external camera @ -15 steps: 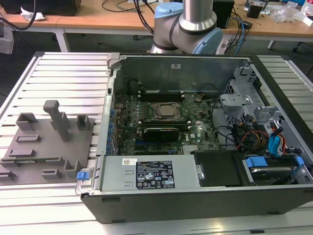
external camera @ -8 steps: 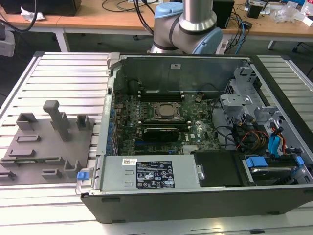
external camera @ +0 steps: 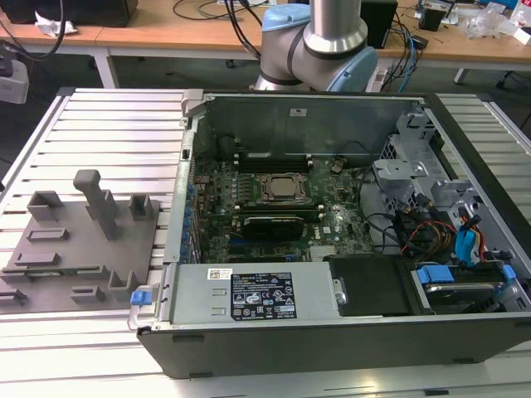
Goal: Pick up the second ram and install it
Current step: 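Pick up the second ram and move it above second insertion slot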
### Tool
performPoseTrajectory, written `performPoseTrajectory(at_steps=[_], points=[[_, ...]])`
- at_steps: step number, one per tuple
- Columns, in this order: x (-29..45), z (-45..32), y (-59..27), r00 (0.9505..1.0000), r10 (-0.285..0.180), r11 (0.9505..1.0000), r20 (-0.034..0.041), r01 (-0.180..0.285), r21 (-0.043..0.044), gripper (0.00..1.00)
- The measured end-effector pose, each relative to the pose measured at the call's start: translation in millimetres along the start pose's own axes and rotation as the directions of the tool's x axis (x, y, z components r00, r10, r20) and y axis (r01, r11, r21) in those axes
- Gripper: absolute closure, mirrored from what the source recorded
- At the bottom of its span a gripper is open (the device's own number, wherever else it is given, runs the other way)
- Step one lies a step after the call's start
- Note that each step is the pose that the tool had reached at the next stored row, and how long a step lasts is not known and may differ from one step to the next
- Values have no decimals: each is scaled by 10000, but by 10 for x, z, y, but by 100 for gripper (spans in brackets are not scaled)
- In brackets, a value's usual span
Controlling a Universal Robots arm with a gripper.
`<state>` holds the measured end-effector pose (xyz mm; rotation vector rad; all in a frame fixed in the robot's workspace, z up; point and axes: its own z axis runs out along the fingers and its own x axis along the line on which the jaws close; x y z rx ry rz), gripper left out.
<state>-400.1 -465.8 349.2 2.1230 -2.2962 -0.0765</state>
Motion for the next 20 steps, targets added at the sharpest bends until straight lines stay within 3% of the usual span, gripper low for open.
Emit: performPoseTrajectory(at_steps=[10,13,15,20], points=[[1,79,-53,10000,-17,10000,-1,17,0,64],[1,151,-87,10000,-23,10000,-5,23,-1,64],[22,386,-115,10000,-39,10000,-5,39,-1,64],[26,431,-117,10000,-39,10000,-5,39,-2,64]])
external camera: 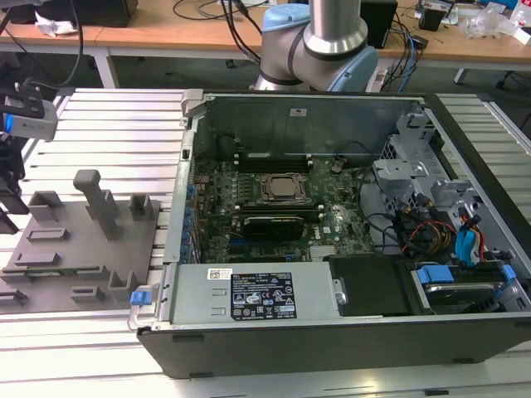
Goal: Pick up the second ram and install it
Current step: 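Pick up the second ram and move it above second insertion slot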
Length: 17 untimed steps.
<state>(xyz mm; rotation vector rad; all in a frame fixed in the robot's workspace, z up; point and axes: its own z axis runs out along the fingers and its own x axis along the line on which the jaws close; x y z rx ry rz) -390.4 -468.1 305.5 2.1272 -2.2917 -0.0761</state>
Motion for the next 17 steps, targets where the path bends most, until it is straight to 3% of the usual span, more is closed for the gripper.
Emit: performPoseTrajectory(at_steps=[17], points=[[11,177,-18,10000,-2,10000,0,2,0,64]])
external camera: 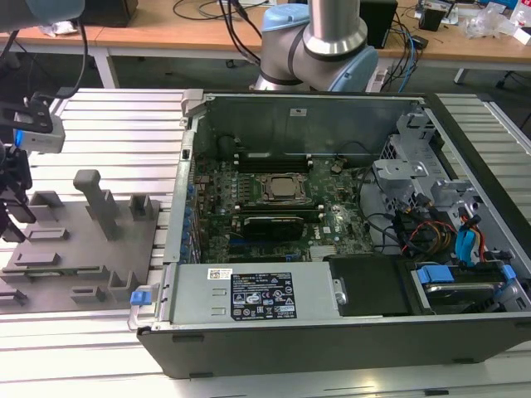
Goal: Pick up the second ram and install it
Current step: 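Pick up the second ram and move it above second insertion slot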
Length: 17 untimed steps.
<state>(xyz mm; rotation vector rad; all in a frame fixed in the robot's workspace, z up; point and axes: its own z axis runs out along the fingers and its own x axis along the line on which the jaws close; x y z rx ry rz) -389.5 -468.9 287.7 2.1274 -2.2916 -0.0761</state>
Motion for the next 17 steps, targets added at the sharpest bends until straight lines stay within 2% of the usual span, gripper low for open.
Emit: performPoseTrajectory(at_steps=[15,17], points=[[0,154,-50,10000,-1,10000,0,1,0,64],[8,194,-54,10000,-11,10000,-1,11,0,64]])
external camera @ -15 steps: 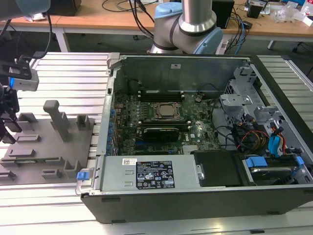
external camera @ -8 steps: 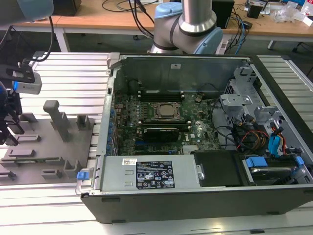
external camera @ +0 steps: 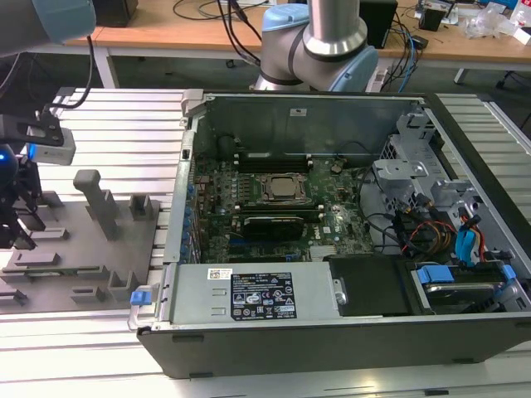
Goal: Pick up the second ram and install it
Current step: 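Pick up the second ram and move it above second insertion slot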
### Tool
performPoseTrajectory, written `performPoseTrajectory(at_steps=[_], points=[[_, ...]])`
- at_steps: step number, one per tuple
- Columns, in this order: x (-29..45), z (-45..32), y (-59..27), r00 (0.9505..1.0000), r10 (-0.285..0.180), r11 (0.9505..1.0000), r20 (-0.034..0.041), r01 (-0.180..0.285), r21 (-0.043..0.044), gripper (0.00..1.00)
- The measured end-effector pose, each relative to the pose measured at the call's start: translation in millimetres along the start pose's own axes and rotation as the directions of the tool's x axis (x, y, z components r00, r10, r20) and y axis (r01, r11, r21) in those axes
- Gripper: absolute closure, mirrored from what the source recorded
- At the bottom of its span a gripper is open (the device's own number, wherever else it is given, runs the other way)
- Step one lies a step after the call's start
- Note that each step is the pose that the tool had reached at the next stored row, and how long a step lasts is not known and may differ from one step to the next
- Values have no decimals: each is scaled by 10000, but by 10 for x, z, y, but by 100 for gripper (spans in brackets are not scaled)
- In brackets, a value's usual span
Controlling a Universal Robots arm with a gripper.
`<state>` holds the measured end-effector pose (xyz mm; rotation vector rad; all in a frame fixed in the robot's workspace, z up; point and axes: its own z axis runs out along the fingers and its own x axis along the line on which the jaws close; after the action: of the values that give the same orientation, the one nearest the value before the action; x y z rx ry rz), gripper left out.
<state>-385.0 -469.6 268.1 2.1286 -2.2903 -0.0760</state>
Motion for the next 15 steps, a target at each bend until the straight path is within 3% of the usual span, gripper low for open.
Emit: performPoseTrajectory(at_steps=[4,8,13,15], points=[[52,44,-9,10000,-27,10000,-1,27,-1,64],[164,76,-18,10000,-53,10000,-2,53,0,64],[170,118,-69,9997,-245,9997,-23,245,-6,64],[167,151,-129,9980,-623,9981,-61,623,-14,64]])
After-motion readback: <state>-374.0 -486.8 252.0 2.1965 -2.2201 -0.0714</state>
